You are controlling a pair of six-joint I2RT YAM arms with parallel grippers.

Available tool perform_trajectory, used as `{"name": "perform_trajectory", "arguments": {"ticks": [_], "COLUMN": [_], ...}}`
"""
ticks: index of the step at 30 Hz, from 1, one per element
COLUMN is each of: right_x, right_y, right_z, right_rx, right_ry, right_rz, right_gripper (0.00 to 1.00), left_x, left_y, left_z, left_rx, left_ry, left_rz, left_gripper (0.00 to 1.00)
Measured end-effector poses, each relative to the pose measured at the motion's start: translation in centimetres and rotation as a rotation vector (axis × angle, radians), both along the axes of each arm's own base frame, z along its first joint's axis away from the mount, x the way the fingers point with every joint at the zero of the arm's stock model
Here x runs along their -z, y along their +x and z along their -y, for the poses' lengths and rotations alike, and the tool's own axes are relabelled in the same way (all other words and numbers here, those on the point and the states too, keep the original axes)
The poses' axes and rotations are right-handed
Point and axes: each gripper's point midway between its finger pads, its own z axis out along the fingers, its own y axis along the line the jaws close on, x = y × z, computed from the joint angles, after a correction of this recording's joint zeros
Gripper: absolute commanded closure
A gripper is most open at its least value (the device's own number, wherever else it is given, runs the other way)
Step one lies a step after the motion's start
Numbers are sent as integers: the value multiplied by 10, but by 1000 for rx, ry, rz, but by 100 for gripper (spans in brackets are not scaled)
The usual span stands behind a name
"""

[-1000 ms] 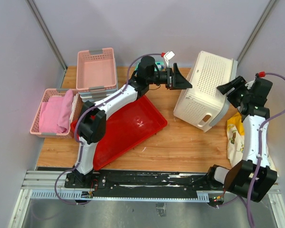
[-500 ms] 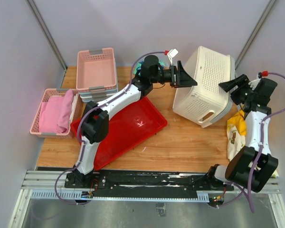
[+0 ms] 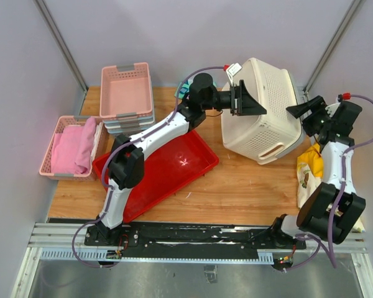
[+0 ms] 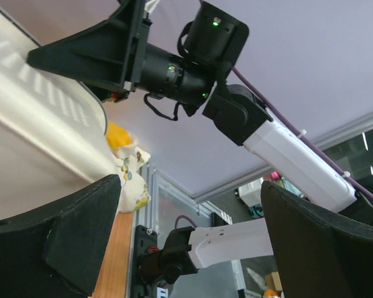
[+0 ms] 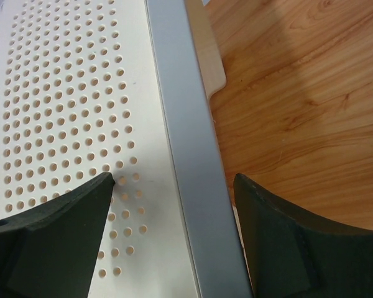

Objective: Turn the large container upside down

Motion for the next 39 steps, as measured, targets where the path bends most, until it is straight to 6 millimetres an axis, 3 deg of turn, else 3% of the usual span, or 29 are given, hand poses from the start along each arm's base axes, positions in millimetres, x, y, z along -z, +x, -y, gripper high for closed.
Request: {"name": "perform_trajectory", "arguments": {"ticks": [7,9,10,14,15,17,21,25,28,32,35,39], "right_x": [6,16,25,115,127,131,100,45,4,-39,-58,-72], "right_y": [5,4,0,-48,-61,-76,-85,-82,-81,-72,-62,-46], "right_z": [9,17,21,19,17,16,18,17,7,-37,-75,-132], "right_rx": [36,65,76,94,95,98,118,133,114,-21,-134,-292], "right_ry": [-11,-39,-60,-49,-45,-58,-108,-170,-238,-346,-419,-521], "right_rz": [-33,-69,-104,-447,-513,-568,-520,-373,-258,-131,-80,-38], "right_gripper": [21,21,20,20,20,20,20,21,21,23,23,25], "left_x": [-27,-31,-31,-27,-25,-24,-24,-11,0,14,17,26], "left_y": [-19,-19,-19,-16,-15,-14,-14,-5,3,9,8,-11], "left_z": [9,11,12,14,14,14,14,7,-16,-66,-104,-154], "left_rx": [47,54,54,52,51,51,46,-24,-112,-257,-376,-516], "left_ry": [-65,-78,-80,-77,-75,-74,-68,22,110,226,305,413], "left_rz": [60,71,71,68,66,65,70,71,77,91,130,182], "left_gripper": [1,1,1,1,1,1,1,1,1,1,1,1]}}
